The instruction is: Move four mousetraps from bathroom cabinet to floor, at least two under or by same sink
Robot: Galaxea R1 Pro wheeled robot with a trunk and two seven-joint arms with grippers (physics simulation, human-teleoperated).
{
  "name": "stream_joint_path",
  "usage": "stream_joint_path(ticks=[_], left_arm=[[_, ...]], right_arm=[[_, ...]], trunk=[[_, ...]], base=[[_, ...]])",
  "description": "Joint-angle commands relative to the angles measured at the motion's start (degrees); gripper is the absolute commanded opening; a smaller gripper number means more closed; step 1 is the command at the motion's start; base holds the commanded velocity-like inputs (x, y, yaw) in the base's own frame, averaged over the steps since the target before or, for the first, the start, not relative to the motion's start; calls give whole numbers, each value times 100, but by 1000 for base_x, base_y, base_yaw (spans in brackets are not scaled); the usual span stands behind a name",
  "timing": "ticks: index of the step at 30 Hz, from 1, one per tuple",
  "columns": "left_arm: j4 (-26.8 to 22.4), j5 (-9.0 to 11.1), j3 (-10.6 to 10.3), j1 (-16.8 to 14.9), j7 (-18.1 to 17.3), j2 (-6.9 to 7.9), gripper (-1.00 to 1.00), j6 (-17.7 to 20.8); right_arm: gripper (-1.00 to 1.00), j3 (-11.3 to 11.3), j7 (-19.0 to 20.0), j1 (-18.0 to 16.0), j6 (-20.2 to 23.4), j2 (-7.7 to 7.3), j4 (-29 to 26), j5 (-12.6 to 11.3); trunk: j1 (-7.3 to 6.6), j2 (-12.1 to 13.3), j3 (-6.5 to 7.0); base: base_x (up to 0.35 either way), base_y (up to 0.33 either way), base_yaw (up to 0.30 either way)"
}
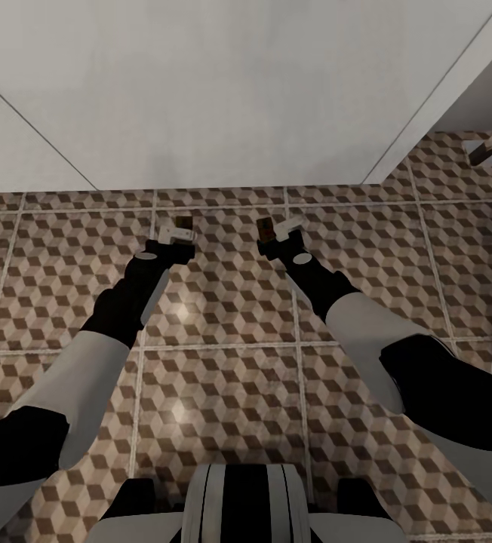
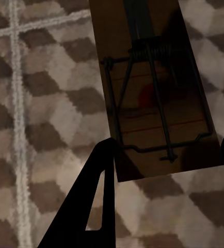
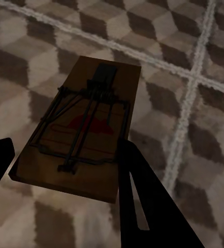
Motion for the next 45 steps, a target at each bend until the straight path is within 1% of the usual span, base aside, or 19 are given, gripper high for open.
stream_joint_path(ticks=[1, 9, 45], left_arm=[[-4, 4, -15, -2, 34, 2, -100, 30], [-10, 5, -15, 0, 34, -6, -100, 31], [2, -4, -15, 8, 34, 11, -100, 31]], right_arm=[[-100, 18, -37, -4, -7, 1, 7, 52], [-100, 18, -36, -4, -8, 1, 7, 53], [-100, 19, -36, -4, -17, 1, 7, 45]], trunk=[[-1, -1, -3], [-1, -1, -3], [-1, -1, -3]], base=[[6, 0, 0], [90, 0, 0], [27, 0, 0]])
